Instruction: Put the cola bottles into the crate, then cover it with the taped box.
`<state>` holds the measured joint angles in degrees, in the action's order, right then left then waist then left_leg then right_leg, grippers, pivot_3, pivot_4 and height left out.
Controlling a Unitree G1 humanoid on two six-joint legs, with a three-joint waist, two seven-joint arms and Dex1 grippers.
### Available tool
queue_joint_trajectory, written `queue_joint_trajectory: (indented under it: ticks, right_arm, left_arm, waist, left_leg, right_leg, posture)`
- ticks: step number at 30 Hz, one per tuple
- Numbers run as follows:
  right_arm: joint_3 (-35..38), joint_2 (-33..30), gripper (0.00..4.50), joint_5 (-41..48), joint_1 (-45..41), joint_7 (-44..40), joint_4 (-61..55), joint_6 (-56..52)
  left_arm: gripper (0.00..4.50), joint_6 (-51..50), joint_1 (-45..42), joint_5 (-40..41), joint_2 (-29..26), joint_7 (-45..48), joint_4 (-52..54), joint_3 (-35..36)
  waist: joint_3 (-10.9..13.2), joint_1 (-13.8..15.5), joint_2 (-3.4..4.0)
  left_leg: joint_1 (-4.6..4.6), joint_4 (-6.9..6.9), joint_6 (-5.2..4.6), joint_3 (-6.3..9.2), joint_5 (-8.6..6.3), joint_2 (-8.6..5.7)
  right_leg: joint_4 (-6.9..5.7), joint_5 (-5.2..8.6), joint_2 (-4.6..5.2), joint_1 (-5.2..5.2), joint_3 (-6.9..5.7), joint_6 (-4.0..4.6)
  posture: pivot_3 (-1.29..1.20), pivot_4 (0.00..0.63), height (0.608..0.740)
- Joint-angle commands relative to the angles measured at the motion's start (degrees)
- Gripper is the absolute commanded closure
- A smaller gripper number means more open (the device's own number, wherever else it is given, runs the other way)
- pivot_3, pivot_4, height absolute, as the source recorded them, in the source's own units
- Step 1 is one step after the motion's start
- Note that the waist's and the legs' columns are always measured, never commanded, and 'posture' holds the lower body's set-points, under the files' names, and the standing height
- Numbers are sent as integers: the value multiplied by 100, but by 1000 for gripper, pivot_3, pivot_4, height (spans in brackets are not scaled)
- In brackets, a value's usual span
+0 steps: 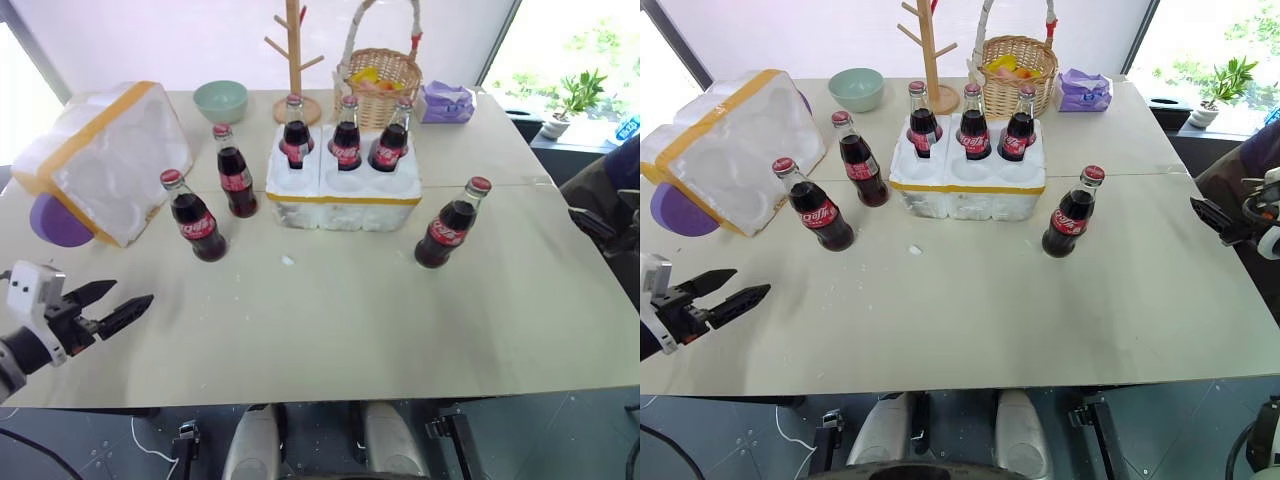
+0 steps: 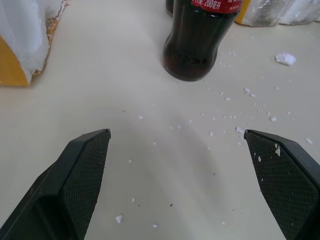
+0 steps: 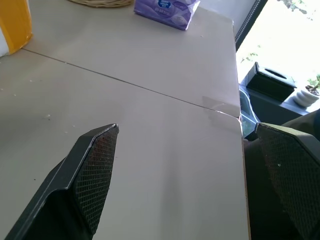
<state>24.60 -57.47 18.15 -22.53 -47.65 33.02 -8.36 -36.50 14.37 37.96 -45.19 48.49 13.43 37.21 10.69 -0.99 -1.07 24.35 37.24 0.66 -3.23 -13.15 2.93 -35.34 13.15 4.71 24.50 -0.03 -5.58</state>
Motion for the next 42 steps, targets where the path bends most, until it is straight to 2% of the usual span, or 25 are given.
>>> queue_joint_trajectory:
  ticks: [1,8,12,16,20,25,29,34,40,41,42]
  right_arm:
    - [70,-4,0,28,8,39,-247,10]
    - [50,21,0,49,-17,28,-280,-79]
    - [-13,-66,0,159,-182,-241,-287,-275]
    - [-208,-452,0,503,-684,-1047,-722,-965]
    - [-500,-963,0,1127,-1281,-2150,-1553,-1913]
    - [-900,-1201,0,1721,-2372,-2691,-2193,-2983]
    - [-1029,-1148,0,2175,-2818,-2812,-2806,-3664]
    - [-806,-1046,0,2728,-2560,-2733,-3704,-4140]
    - [-669,-925,0,2945,-2264,-2438,-4144,-4263]
    - [-660,-910,0,2959,-2247,-2385,-4167,-4263]
    - [-652,-895,0,2970,-2232,-2327,-4182,-4265]
  left_arm:
    - [29,119,-39,-42,-67,-50,26,161]
    - [29,-38,-148,129,-8,-240,-5,284]
    - [29,-19,-440,246,77,-388,15,228]
    - [29,-12,-886,370,89,-411,75,16]
    - [29,152,-1470,143,72,-294,-225,-605]
    - [29,423,-2212,-168,164,-170,-783,-1307]
    - [29,806,-2828,-575,281,-56,-1412,-1842]
    - [29,1419,-3688,-1120,721,-78,-2395,-2443]
    - [29,1849,-4219,-1361,922,27,-3033,-2562]
    - [543,1829,-4219,-1318,909,120,-3007,-2554]
    - [819,1784,-4206,-1274,879,204,-2964,-2540]
  waist:
    - [0,0,0]
    - [0,2,0]
    - [0,15,0]
    - [2,8,13]
    - [2,15,39]
    - [1,12,35]
    - [2,30,31]
    - [2,71,28]
    - [2,25,27]
    - [2,21,27]
    - [2,21,28]
  left_leg:
    - [0,0,0,0,0,0]
    - [0,0,0,0,0,0]
    - [0,0,0,0,0,0]
    - [0,10,0,0,0,-1]
    - [-1,5,0,0,1,0]
    - [-1,-1,0,1,0,2]
    - [3,2,0,3,0,1]
    - [11,4,0,3,0,-3]
    - [11,8,0,4,1,-2]
    - [10,8,0,3,1,-2]
    - [10,7,0,3,1,-2]
  right_leg:
    - [0,0,0,0,0,0]
    - [-1,0,0,0,0,0]
    - [-3,0,0,0,0,0]
    - [-9,-2,0,-1,2,-1]
    - [-11,-1,-1,2,2,-1]
    - [-11,-1,-4,5,1,-1]
    - [-12,-2,-4,6,0,0]
    - [-9,-4,0,5,-1,-3]
    - [-14,-14,-1,7,0,-21]
    - [-16,-14,-1,7,0,-22]
    - [-16,-15,-1,8,0,-22]
  posture:
    - [0,150,740]
    - [0,150,740]
    - [0,150,740]
    - [0,150,740]
    - [0,150,740]
    - [0,150,740]
    - [0,150,740]
    - [0,150,740]
    - [0,150,740]
    - [0,150,740]
    - [0,150,740]
